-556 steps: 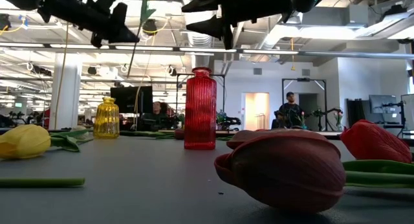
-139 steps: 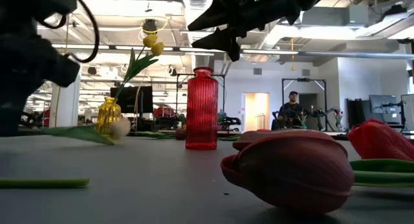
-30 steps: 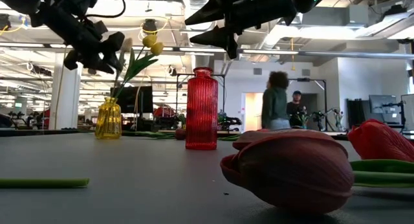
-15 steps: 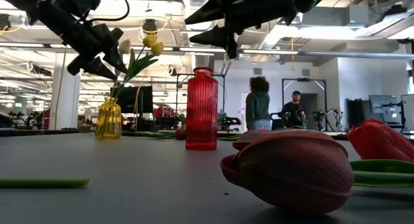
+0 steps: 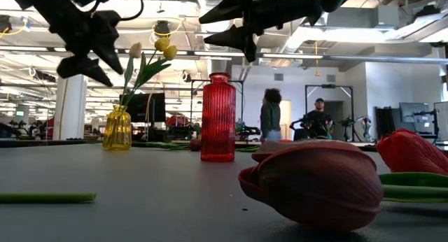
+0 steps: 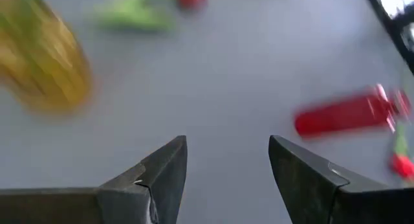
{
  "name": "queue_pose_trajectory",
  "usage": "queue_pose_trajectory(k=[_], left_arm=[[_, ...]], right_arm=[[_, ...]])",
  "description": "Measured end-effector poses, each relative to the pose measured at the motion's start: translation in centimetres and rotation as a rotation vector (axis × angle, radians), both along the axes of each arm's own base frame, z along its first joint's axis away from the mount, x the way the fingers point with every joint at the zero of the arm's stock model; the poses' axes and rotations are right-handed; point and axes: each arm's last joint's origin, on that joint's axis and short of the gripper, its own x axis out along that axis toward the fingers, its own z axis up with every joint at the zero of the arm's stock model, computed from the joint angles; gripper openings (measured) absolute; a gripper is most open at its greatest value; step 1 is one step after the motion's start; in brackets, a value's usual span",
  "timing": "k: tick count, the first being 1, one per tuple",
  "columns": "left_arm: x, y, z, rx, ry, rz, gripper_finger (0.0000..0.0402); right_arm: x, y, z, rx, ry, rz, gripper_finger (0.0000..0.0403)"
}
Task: Sort flowers into vase by color
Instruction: Put the white flower into the yellow vase
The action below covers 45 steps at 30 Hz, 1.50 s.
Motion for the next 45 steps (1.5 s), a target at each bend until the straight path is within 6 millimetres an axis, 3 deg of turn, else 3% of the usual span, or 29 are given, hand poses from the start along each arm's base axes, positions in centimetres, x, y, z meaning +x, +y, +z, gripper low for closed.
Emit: queue_pose_trajectory(k=[11, 21, 27, 34, 40, 45], left_arm=[[0.7, -6.9, -0.5, -0.272, 0.049, -0.252, 0.0206], [1.4, -13.3, -2.2, -0.213, 0.191, -0.557, 0.0206], [2.3, -17.0, -3.6, -0.102, 0.176, -0.723, 0.0206], [1.1, -21.0, -5.3, 0.007, 0.197, -0.905, 0.0206], [0.4, -22.4, -6.3, 0.089, 0.217, -1.001, 0.0206], [1.1, -23.9, -6.8, 0.042, 0.159, -1.040, 0.0206]], right_arm=[[-0.1, 2.6, -0.8, -0.072, 0.078, 0.125, 0.0230], [-0.2, 4.7, -0.7, -0.013, 0.092, 0.213, 0.0230], [0.2, 7.7, 1.4, -0.025, 0.080, 0.207, 0.0230], [0.1, 11.4, 4.6, -0.072, -0.009, 0.058, 0.0230], [-1.0, 15.3, 5.3, -0.011, 0.023, -0.033, 0.0230], [-2.4, 18.2, 4.9, 0.035, 0.046, -0.080, 0.0230]])
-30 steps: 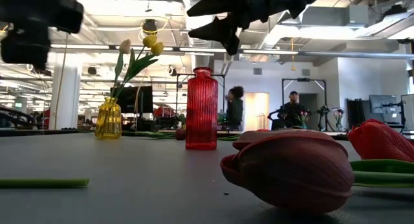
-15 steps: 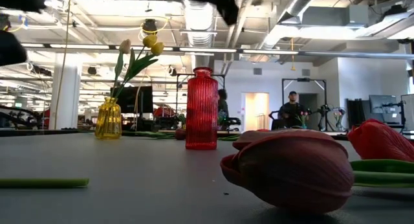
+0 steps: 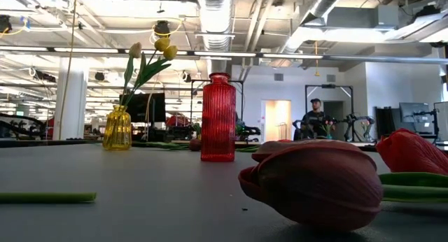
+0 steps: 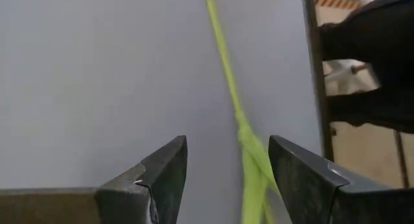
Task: Sort flowers into vase by color
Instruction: Put the white flower into the yellow vase
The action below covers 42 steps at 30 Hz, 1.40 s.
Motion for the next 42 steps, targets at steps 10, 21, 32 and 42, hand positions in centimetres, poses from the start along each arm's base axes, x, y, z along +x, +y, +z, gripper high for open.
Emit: queue_pose_trajectory(k=[10, 21, 32, 42], left_arm=[[4.0, -3.9, -0.4, 0.183, 0.091, -0.017, 0.0206], [8.6, -7.5, -2.6, 0.221, 0.258, 0.086, 0.0206], [8.8, -8.5, -5.1, 0.334, 0.398, 0.145, 0.0133], [10.8, -8.6, -3.1, 0.266, 0.456, 0.228, 0.0007]], right_arm=[[-1.4, 1.6, -1.1, -0.013, 0.109, -0.010, 0.0230], [-2.3, 1.7, -2.8, -0.094, 0.320, 0.184, 0.0230], [-3.9, 2.5, -3.8, -0.227, 0.461, 0.328, 0.0230], [-6.6, 4.4, -4.9, -0.348, 0.610, 0.430, 0.0230]])
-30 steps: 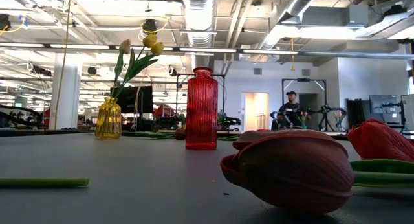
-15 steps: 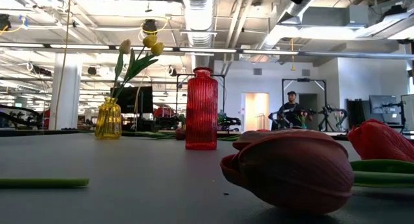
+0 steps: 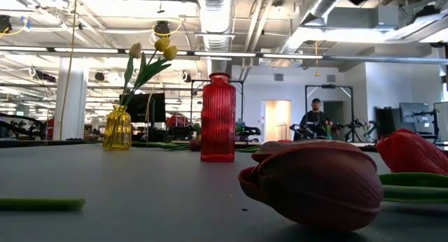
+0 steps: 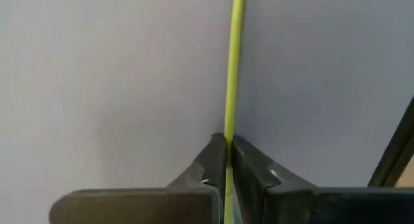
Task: Sort flowers into vase by color
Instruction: Put the white flower into the yellow vase
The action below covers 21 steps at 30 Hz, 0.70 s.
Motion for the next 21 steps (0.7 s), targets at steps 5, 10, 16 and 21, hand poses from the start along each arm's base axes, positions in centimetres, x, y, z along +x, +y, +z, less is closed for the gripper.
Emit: queue_pose_trajectory(k=[5, 10, 16, 21], left_arm=[[2.6, 0.8, 2.2, -0.030, -0.038, 0.086, 0.0002], [6.1, 2.8, 6.7, -0.089, -0.126, 0.096, 0.0001], [9.1, 7.3, 12.5, -0.174, -0.238, 0.174, 0.0000], [10.2, 11.8, 16.4, -0.266, -0.319, 0.263, 0.0000]], right_arm=[[-0.5, 0.4, -0.1, -0.037, 0.005, 0.032, 0.0230], [-0.5, 0.2, -0.2, -0.070, 0.006, 0.037, 0.0230], [-0.4, -0.5, 0.0, -0.104, 0.013, 0.059, 0.0230], [-0.2, -1.2, 1.1, -0.141, 0.027, 0.073, 0.0230]])
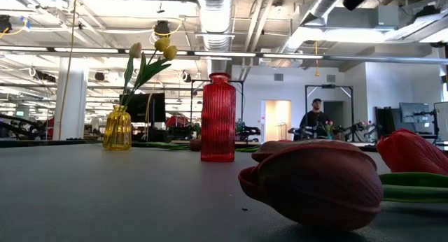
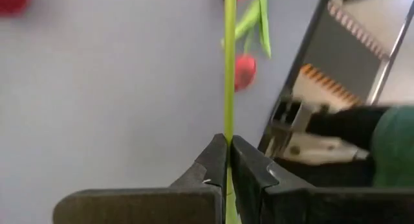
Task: Sort flowers into vase by color
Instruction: Put the white flower into the yellow vase
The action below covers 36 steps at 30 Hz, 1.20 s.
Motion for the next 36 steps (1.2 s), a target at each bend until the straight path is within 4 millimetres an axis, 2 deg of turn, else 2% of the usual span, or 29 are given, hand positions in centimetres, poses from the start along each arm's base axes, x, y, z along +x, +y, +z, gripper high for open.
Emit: queue_pose_trajectory(k=[3, 8, 14, 18, 22, 28, 31, 36], left_arm=[[-0.1, 2.7, 1.7, -0.011, -0.042, 0.088, 0.0000], [-1.5, 7.1, 4.6, 0.012, -0.098, 0.185, 0.0000], [-4.3, 11.2, 7.8, 0.090, -0.199, 0.149, 0.0000], [-6.0, 13.9, 8.6, 0.185, -0.237, 0.103, 0.0000], [-7.3, 16.2, 8.4, 0.221, -0.256, 0.044, 0.0000], [-8.6, 18.7, 6.1, 0.138, -0.200, 0.061, 0.0000], [-8.4, 19.6, 5.1, 0.085, -0.197, 0.071, 0.0000], [-7.3, 20.1, 4.6, -0.015, -0.309, 0.097, 0.0000]], right_arm=[[0.4, -0.5, 0.7, -0.021, -0.024, 0.006, 0.0230], [1.3, -1.8, 1.4, -0.118, -0.069, 0.007, 0.0230], [2.7, -4.0, 3.0, -0.324, -0.153, 0.008, 0.0230], [4.2, -6.0, 4.5, -0.534, -0.256, -0.030, 0.0230], [6.0, -8.4, 6.0, -0.731, -0.341, -0.062, 0.0230], [7.7, -11.7, 7.1, -0.918, -0.353, -0.025, 0.0230], [8.0, -12.8, 7.4, -0.974, -0.340, 0.000, 0.0230], [8.4, -15.2, 7.2, -1.000, -0.291, 0.060, 0.0230]])
